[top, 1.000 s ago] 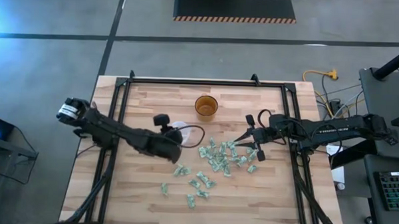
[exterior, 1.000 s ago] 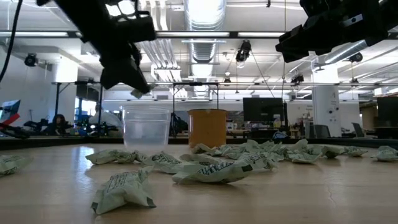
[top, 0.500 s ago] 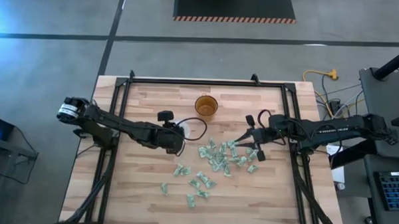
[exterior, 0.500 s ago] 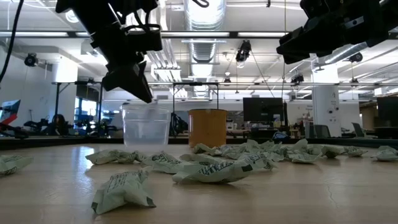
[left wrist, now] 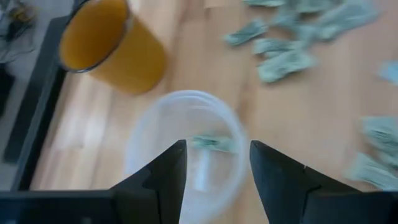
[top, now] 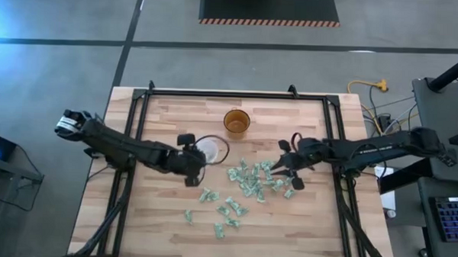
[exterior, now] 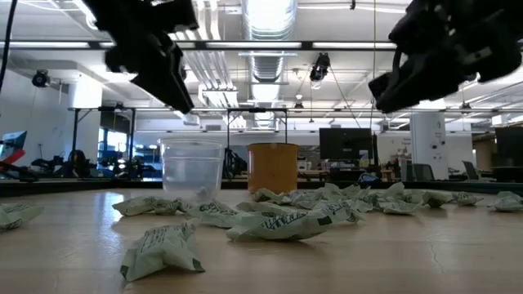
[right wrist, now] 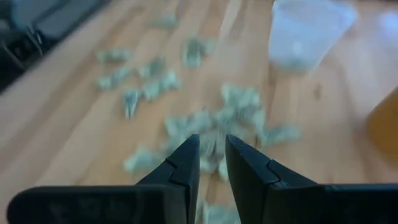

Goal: Pick and place Stevia / Truvia into bins
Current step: Put the stevia packet into the transparent bin

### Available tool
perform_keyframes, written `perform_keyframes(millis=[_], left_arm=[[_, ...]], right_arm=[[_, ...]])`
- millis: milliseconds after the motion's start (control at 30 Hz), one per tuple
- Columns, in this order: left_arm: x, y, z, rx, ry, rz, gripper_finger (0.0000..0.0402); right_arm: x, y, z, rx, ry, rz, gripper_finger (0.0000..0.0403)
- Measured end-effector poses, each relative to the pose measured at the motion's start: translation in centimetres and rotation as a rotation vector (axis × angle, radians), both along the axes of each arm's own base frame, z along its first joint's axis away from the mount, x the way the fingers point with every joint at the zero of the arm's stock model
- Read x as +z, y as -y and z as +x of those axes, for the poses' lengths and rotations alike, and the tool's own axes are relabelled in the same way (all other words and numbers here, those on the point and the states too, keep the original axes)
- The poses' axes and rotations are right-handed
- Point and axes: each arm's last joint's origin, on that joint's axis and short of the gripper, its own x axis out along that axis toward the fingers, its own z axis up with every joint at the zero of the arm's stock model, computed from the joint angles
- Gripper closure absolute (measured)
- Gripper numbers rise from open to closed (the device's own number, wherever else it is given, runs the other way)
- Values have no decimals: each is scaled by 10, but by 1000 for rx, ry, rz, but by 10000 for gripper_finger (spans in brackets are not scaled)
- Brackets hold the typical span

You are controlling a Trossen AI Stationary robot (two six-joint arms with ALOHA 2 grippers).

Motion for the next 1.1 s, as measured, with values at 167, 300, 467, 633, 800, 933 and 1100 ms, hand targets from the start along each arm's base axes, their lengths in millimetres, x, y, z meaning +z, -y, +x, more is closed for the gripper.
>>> perform_keyframes(millis=[167, 300, 467, 633, 800, 933, 1100], left_arm=[[-3, 31, -17, -79, 23, -45, 241], [-9, 53, -31, -127, 28, -75, 241], [-9, 74, -45, -175, 48, -107, 241], [-2, 88, -57, -230, 82, -143, 241], [3, 92, -64, -221, 127, -122, 241], [3, 92, -65, -222, 134, -122, 241], [3, 92, -65, -221, 133, -121, 241]], right_arm=[[-11, 5, 10, -157, -137, -93, 335], [-15, 7, 19, -194, -186, -140, 335], [-28, 9, 28, -191, -256, -184, 335], [-42, 19, 35, -247, -333, -241, 335], [-49, 27, 42, -269, -369, -243, 335], [-54, 29, 44, -268, -404, -234, 335], [-53, 28, 42, -275, -420, -219, 335]])
